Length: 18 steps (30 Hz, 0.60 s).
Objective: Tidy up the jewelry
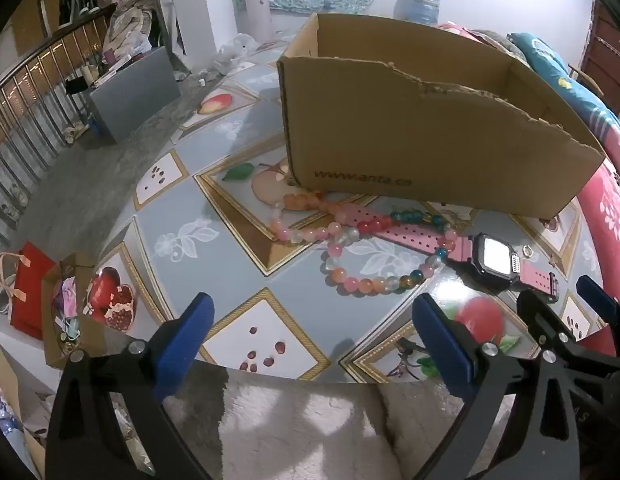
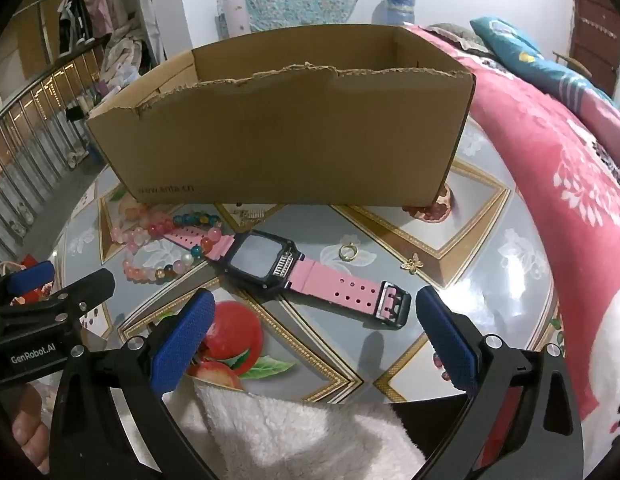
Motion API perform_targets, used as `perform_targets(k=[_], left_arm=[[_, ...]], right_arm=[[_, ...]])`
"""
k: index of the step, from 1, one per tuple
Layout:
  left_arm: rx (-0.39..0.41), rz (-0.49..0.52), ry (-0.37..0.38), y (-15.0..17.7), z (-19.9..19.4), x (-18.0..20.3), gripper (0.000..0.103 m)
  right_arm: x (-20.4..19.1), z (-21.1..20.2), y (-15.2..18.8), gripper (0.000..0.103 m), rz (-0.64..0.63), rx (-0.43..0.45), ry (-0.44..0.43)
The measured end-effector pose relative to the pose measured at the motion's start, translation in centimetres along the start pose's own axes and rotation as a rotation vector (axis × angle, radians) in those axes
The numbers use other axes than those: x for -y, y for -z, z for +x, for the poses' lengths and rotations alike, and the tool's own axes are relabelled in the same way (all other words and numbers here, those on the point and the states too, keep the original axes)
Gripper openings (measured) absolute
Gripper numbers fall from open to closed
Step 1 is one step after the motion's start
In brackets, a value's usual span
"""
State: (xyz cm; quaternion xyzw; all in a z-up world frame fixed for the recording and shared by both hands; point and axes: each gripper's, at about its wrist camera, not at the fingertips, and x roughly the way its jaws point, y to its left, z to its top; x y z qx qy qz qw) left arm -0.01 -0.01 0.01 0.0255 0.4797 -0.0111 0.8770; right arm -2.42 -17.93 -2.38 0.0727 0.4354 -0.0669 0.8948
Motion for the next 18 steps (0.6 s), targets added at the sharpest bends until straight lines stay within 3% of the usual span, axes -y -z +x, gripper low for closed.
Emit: perform_targets(k=[18], left_arm=[[0.0,-0.003,-0.001,-0.01,0.04,0.23,0.097]], right_arm=[[-0.46,-0.34,-0.18,0.096,-0.023,0.003,0.015]])
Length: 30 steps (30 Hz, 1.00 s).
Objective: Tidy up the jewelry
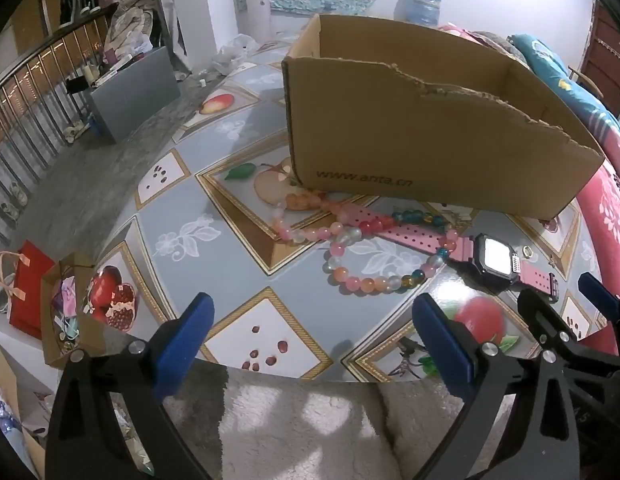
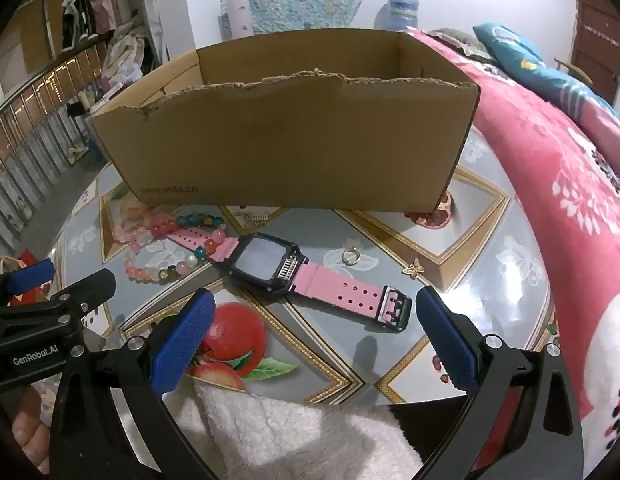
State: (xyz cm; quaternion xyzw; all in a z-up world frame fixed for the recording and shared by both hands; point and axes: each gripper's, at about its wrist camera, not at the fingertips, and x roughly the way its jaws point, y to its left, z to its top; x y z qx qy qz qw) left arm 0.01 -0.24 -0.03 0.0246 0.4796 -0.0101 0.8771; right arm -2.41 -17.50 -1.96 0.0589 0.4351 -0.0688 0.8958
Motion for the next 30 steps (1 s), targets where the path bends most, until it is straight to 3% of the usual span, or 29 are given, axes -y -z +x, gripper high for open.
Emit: perform_targets(k=[30], left_arm=[[0.018,-0.002,-0.004,-0.24,-0.72,-0.51,0.097]], right_arm=[[0.17,-0.41,-0.51,0.096,-0.004,0.013,0.006]])
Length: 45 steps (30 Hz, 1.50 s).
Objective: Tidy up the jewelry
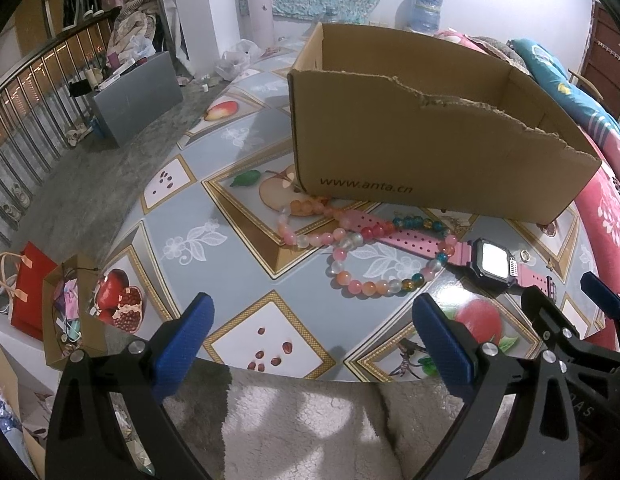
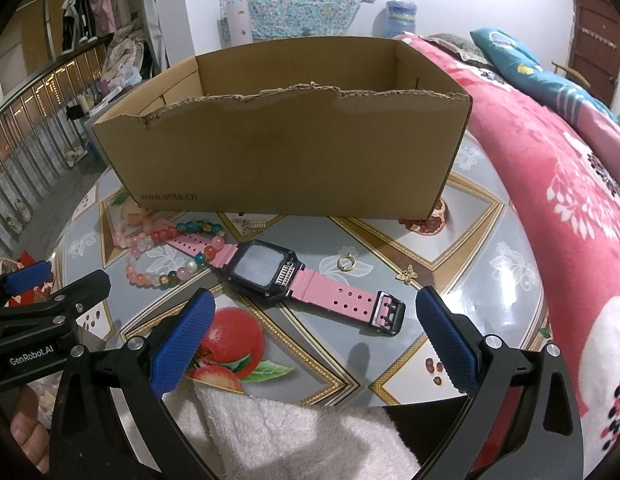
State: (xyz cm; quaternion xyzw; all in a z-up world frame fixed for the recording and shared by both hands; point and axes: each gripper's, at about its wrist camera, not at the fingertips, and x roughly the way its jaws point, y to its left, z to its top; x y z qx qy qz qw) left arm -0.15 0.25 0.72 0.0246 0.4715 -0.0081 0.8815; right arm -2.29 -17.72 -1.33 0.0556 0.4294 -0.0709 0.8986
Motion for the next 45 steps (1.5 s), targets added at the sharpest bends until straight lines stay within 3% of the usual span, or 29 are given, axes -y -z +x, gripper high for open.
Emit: perform_targets(k=[37,42,45], left_arm=[[0.035,-0.011,0.005,0.7,-0.5,-1.6,0.097],[0.066,-0.036,0.092,1.2,-0.9,-2.5,0.097],[0.084,-0.073,0.149,1.3,-1.1,-3.3,0.097]], right_arm=[[0.5,-0.7,0.3,0.096,0.009,0.026,-0.012],[0.4,-1.5,0.5,0.096,-0.012,0.064,-0.059],[-0.1,-2.1,0.1,0.09,-0.052,0.102,-0.097]])
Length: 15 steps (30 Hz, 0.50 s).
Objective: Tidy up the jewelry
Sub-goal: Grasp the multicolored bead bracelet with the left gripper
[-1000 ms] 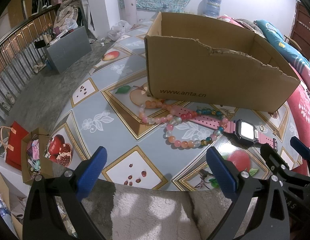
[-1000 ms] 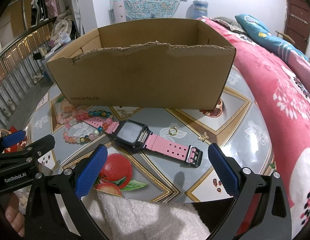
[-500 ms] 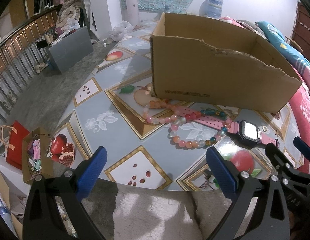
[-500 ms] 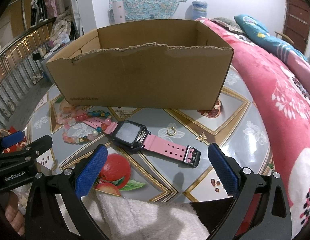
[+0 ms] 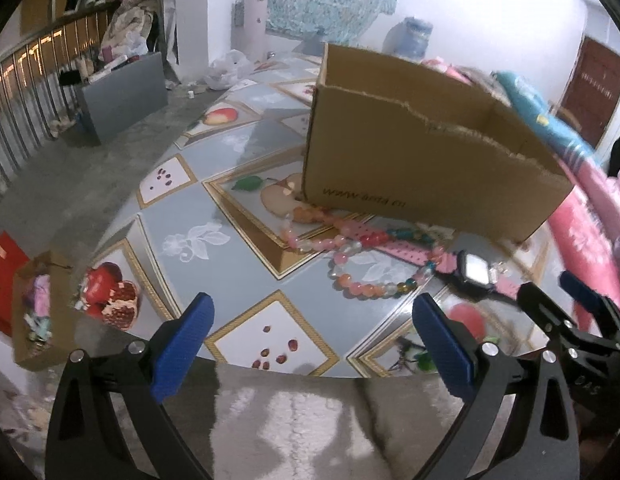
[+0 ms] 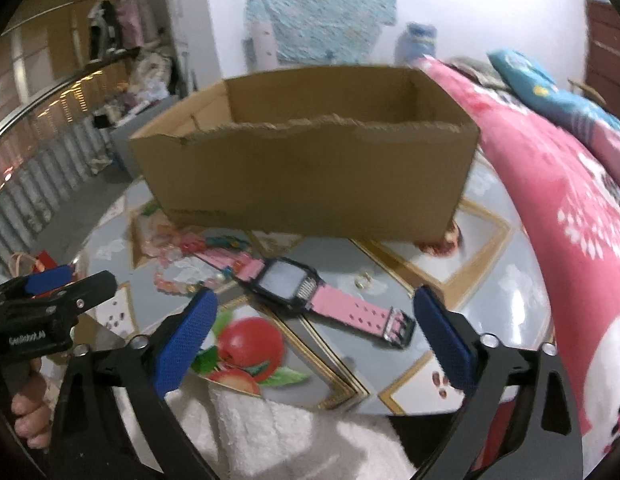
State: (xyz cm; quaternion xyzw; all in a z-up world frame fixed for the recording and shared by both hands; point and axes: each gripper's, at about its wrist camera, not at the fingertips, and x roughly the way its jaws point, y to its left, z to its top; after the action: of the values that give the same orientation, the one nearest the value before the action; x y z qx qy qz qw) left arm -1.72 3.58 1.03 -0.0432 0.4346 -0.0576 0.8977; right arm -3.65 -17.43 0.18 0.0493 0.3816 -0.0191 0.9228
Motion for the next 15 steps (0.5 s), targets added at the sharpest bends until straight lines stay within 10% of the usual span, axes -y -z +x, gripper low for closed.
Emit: perform_targets(k=[15], left_arm=[[0.089,0.018,0.047,-1.4,1.0,-1.5,0.097]], right_arm=[[-2.7,3.9,-3.4,0.053,-0.115,-0.087,-0.221]])
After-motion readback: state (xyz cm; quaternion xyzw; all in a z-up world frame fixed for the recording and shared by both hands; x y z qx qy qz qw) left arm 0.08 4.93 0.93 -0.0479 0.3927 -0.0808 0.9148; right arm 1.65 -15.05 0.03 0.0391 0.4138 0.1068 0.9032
